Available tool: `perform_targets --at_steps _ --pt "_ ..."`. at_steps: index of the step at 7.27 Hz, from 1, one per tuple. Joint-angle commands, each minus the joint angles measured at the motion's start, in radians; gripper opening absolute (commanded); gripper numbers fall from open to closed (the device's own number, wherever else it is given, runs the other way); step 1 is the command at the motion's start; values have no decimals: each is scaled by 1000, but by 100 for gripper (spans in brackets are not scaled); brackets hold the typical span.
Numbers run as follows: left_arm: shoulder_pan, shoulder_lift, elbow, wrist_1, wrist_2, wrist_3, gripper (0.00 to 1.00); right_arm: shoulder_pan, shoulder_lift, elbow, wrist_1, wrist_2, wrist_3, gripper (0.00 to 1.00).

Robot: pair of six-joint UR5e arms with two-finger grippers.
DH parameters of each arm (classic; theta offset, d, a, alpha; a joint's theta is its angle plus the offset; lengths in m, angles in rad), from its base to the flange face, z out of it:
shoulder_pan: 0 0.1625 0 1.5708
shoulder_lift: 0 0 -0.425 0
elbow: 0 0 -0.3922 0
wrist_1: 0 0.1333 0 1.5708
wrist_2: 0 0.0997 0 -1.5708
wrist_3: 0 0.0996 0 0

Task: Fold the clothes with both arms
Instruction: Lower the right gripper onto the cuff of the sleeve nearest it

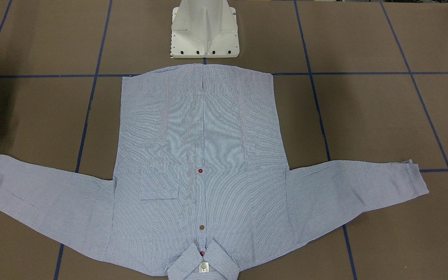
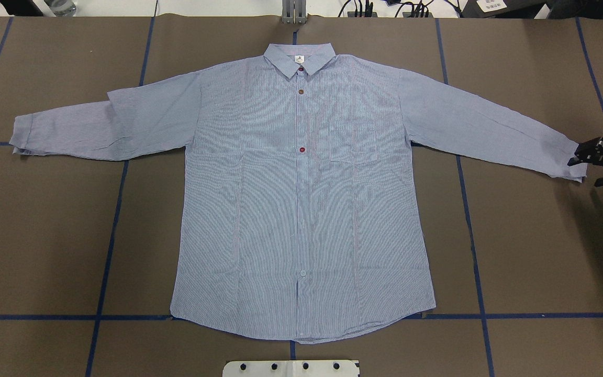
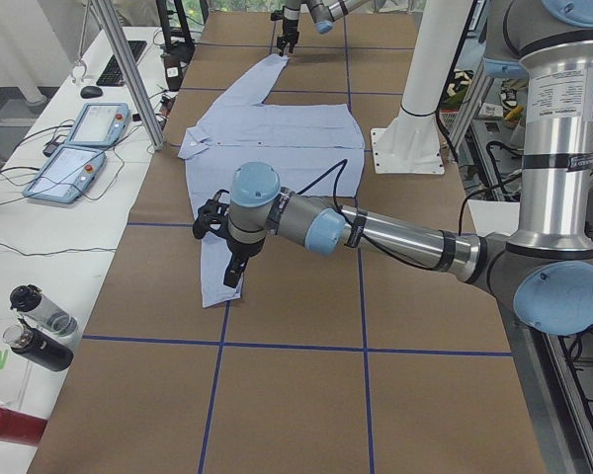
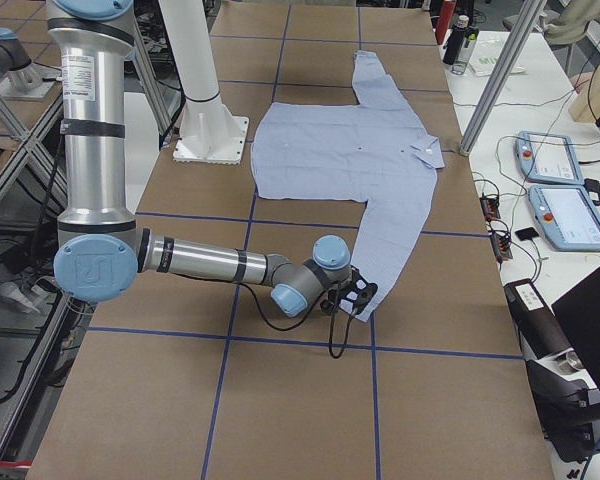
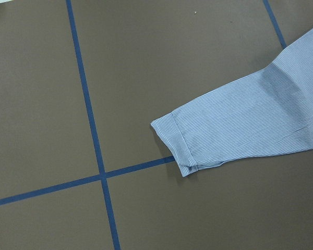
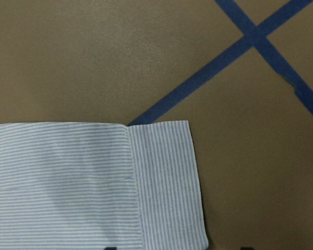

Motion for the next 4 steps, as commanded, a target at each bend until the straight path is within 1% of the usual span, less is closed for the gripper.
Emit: perform_targets --at_steps 1,2,3,4 --pt "0 0 0 0 0 1 100 -4 2 -13 0 -1 0 81" --pt "0 0 0 0 0 1 100 -4 4 -15 0 -1 2 77" --pt "0 0 0 0 0 2 100 -4 7 -15 0 -1 2 67" --pt "0 0 -2 0 0 2 100 -4 8 -16 -2 -1 2 39"
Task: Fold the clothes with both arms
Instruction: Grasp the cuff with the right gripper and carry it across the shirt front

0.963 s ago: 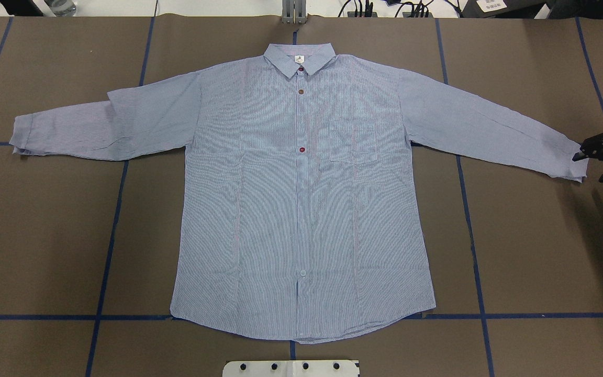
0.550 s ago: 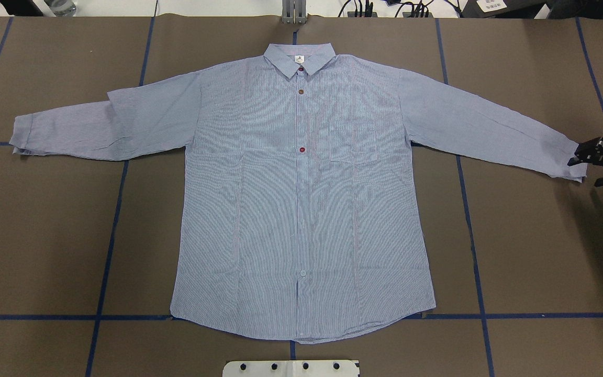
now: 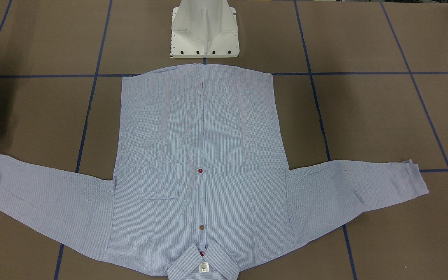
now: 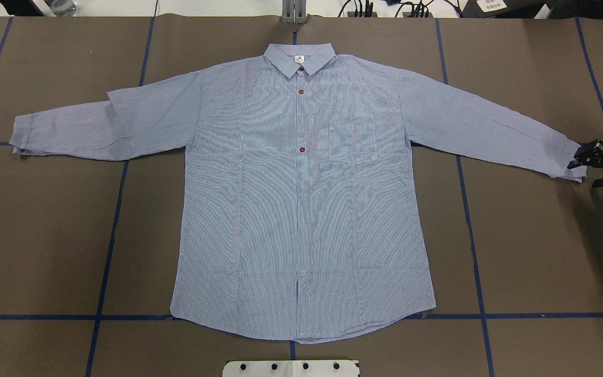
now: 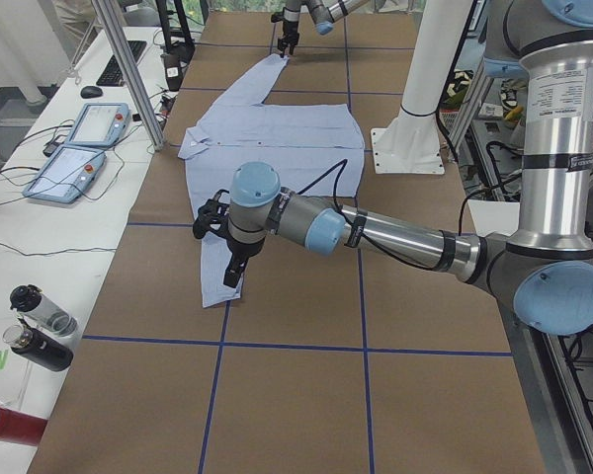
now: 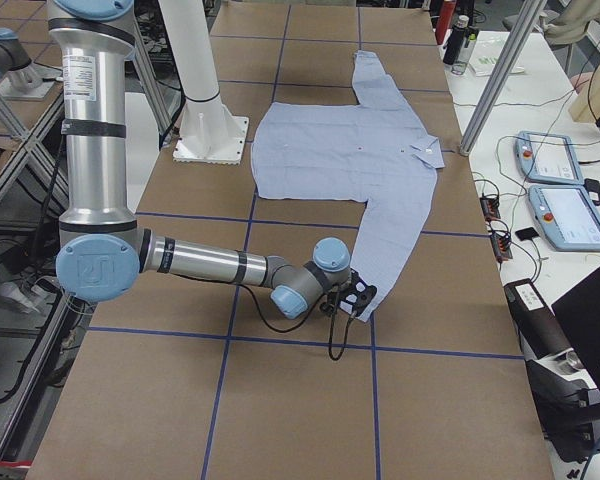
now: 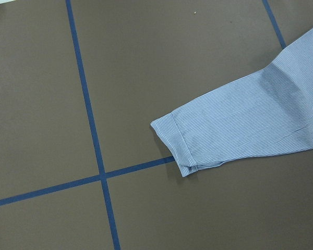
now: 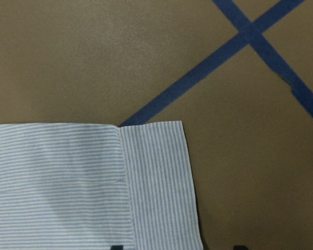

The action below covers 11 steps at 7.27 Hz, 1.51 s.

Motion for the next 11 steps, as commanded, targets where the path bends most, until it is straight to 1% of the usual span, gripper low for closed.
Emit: perform_targets --at_steps 1,2,3,4,5,7,8,9,11 --pt "0 0 -1 0 0 2 100 0 3 -2 0 0 0 17" --pt "0 0 -1 0 0 2 100 0 3 0 0 1 3 4" --pt "0 0 0 0 0 4 100 0 15 4 0 6 6 0" --pt "0 0 0 0 0 5 100 0 22 7 0 9 5 0" --pt "0 0 0 0 0 5 100 1 23 36 0 12 6 0" --pt "0 0 -4 0 0 5 100 1 32 139 -26 9 6 0" --pt "0 0 -7 0 0 4 100 0 70 183 -76 9 43 0" --pt "0 0 -7 0 0 4 100 -20 151 213 -160 12 104 0" --pt "0 2 -7 2 0 4 100 -84 307 222 -256 11 179 0"
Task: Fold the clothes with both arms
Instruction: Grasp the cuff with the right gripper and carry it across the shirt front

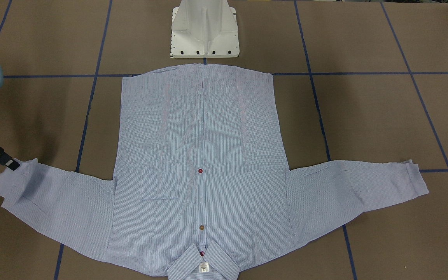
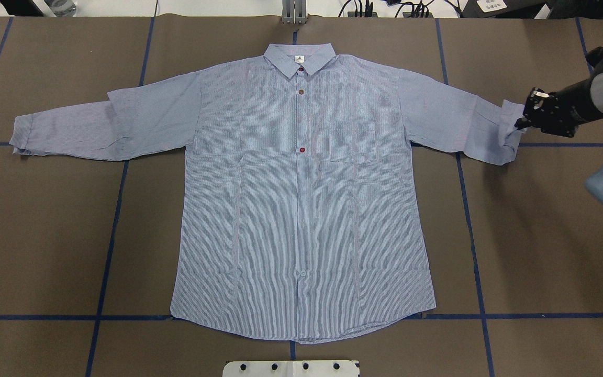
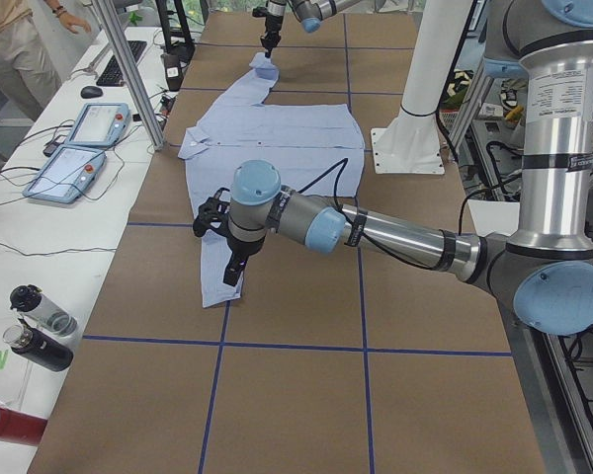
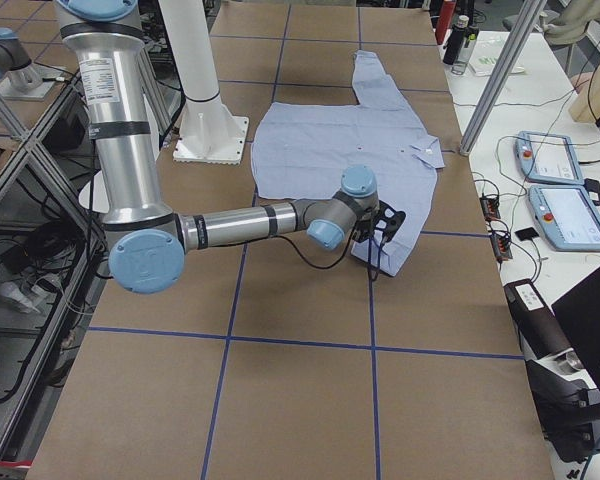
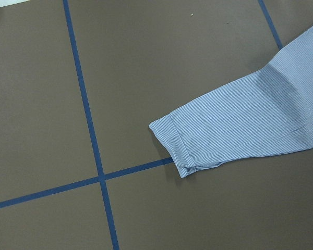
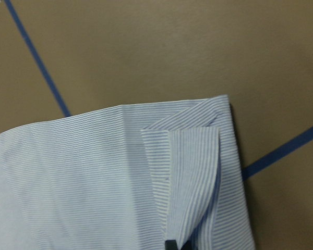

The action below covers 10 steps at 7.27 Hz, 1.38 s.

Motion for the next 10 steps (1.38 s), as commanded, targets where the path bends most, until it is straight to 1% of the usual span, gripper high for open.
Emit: perform_targets --at_steps 1,2,3,4,5,6,7,8,9,10 --pt "0 1 0 0 -2 0 100 -109 179 -2 -67 -13 137 0" --pt "0 -1 0 0 0 0 100 -169 244 -7 -71 -59 205 0" --pt "0 -1 0 0 0 1 100 -223 305 -8 -114 -109 210 0" --pt "0 1 -2 0 0 1 100 -266 409 -31 -187 -177 217 0" --pt "0 -1 0 0 0 1 100 -315 482 -75 -211 -232 240 0" --pt "0 -1 0 0 0 3 100 -348 535 -108 -211 -284 242 0" --pt "2 -1 0 0 0 3 100 -365 579 -128 -210 -291 242 0" --pt "2 -1 0 -2 0 3 100 -395 646 -196 -206 -327 242 0" --pt "2 -1 1 -9 1 3 100 -430 683 -227 -205 -364 242 0" --pt "2 1 4 -22 2 3 100 -452 689 -228 -203 -370 242 0"
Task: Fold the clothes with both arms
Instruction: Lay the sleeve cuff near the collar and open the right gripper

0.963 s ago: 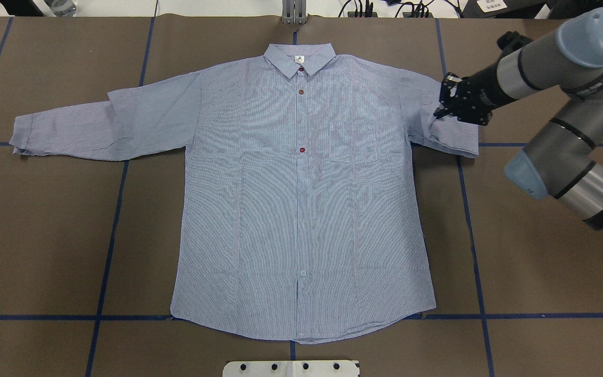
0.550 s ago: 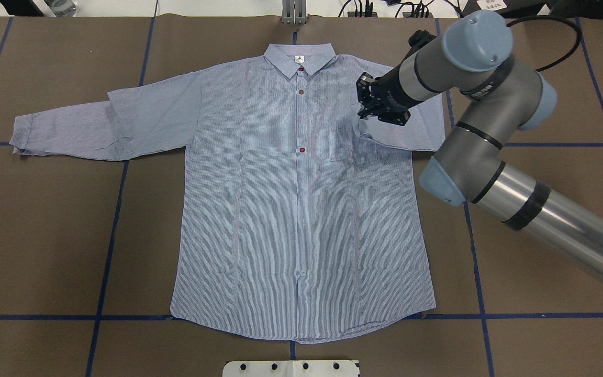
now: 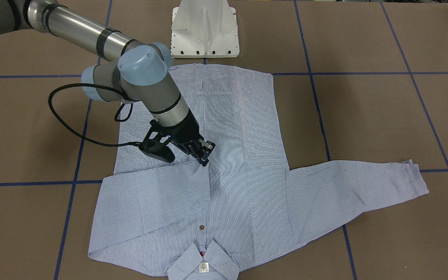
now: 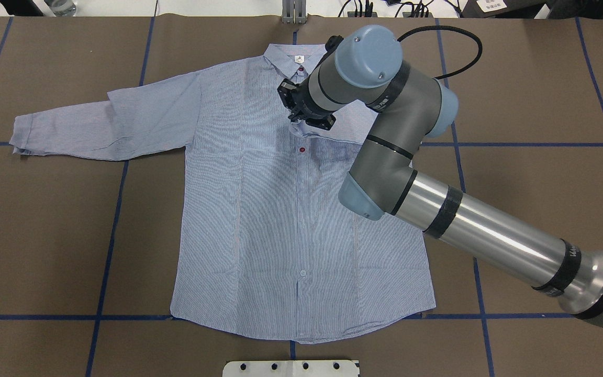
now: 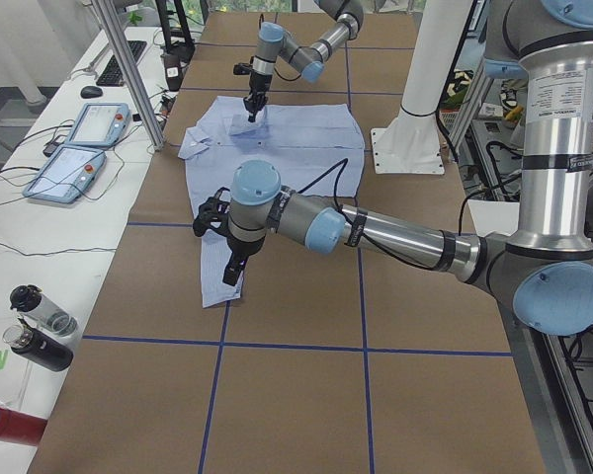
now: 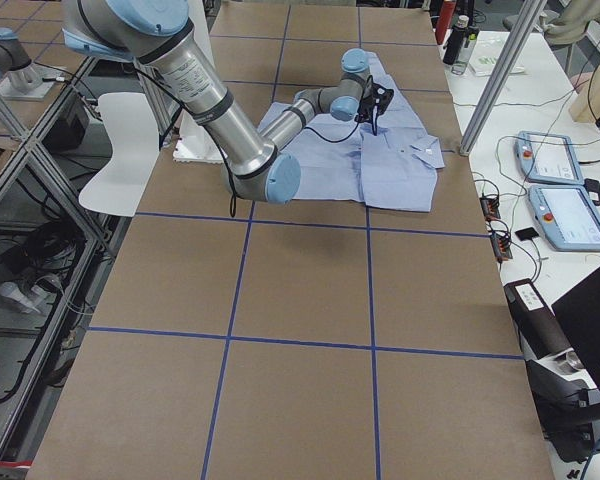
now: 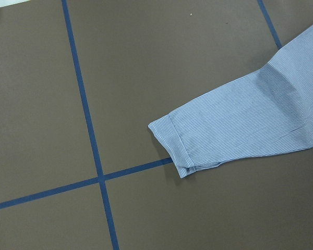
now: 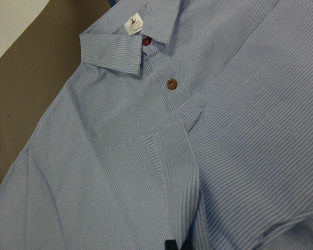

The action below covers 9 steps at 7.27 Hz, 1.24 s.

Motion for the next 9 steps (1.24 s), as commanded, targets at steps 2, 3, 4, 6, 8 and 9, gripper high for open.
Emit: perform_targets --at_steps 2,3,4,6,8,9 --pt "0 1 1 -12 1 -2 100 -59 47 -33 4 -51 0 0" --pt "0 1 0 -12 1 -2 100 -64 70 -65 16 -53 0 0" --pt "0 0 1 -12 2 -2 100 -69 75 -90 52 -61 0 0" --pt "2 0 1 -14 1 -9 100 -69 80 -110 76 -71 2 0" --pt "17 0 6 -14 1 -9 100 -69 142 -188 76 -78 15 18" --pt "40 -3 7 -14 1 -11 100 -69 156 -211 76 -79 46 70"
